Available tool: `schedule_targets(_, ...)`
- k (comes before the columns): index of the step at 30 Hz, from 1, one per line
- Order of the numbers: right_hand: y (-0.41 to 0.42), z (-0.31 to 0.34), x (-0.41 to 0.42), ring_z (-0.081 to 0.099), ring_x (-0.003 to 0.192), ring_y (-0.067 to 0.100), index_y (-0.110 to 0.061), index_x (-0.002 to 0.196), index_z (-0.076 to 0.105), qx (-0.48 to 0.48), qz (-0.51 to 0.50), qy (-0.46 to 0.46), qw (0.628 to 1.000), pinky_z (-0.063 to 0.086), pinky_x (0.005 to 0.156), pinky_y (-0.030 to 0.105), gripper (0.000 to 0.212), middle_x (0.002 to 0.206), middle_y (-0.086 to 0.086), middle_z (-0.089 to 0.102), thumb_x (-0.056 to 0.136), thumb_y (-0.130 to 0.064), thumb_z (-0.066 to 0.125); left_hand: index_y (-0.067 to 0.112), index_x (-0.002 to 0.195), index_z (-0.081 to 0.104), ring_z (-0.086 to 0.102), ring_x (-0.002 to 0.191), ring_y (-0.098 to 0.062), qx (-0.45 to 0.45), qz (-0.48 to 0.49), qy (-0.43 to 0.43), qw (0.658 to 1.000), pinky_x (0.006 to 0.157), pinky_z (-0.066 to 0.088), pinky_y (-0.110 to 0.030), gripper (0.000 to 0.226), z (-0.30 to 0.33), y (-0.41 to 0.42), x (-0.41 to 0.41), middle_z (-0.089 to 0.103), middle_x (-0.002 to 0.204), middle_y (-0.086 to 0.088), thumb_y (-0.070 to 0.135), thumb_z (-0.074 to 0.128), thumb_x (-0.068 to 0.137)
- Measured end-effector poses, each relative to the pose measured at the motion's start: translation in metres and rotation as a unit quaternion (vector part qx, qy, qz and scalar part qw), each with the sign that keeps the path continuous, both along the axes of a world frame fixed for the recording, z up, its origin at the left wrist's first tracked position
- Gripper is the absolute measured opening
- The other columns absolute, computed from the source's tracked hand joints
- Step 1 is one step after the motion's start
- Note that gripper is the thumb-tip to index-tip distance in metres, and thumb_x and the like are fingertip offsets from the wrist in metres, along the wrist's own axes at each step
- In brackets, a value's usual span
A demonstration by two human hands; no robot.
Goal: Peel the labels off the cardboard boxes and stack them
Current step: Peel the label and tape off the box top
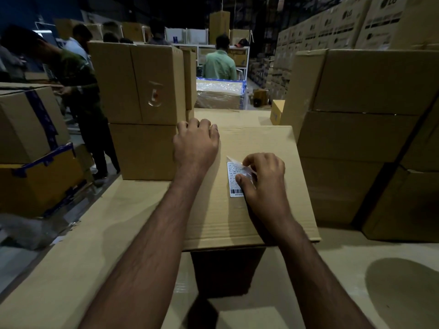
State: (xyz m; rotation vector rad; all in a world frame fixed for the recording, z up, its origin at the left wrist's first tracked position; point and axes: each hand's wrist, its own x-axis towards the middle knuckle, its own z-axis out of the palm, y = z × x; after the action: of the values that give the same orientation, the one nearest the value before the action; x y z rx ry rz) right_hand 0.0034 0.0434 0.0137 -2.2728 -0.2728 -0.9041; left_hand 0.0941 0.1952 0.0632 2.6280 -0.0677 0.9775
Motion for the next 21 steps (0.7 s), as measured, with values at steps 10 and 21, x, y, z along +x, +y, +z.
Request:
schedule_targets(10, -0.009, -0.013, -0.01, 0.038, 0.124, 0.018, -0.022, 0.147, 0.036, 0.024, 0.054, 0.024, 0.998, 0.045, 0.098, 0.038, 0.075, 0.128, -0.002, 0.045, 0.082, -0.035, 0.073, 0.016, 0.124, 0.061, 0.048, 0.114, -0.03, 0.006, 0.005, -0.002, 1.0, 0.079, 0.041, -0.038, 0.044, 0.0, 0.001, 0.002, 0.06, 0.125, -0.011, 0.042, 0.031, 0.104)
schedule_targets(21, -0.015, -0.031, -0.027, 0.062, 0.111, 0.017, -0.011, 0.099, 0.072, 0.119, 0.152, -0.071, 0.979, 0.053, 0.089, 0.044, 0.035, 0.104, -0.008, 0.069, 0.075, 0.011, 0.059, 0.015, 0.122, 0.061, 0.048, 0.116, -0.031, 0.006, 0.001, 0.001, 1.0, 0.079, 0.04, -0.038, 0.044, 0.0, 0.001, 0.007, 0.06, 0.125, -0.011, 0.041, 0.031, 0.104)
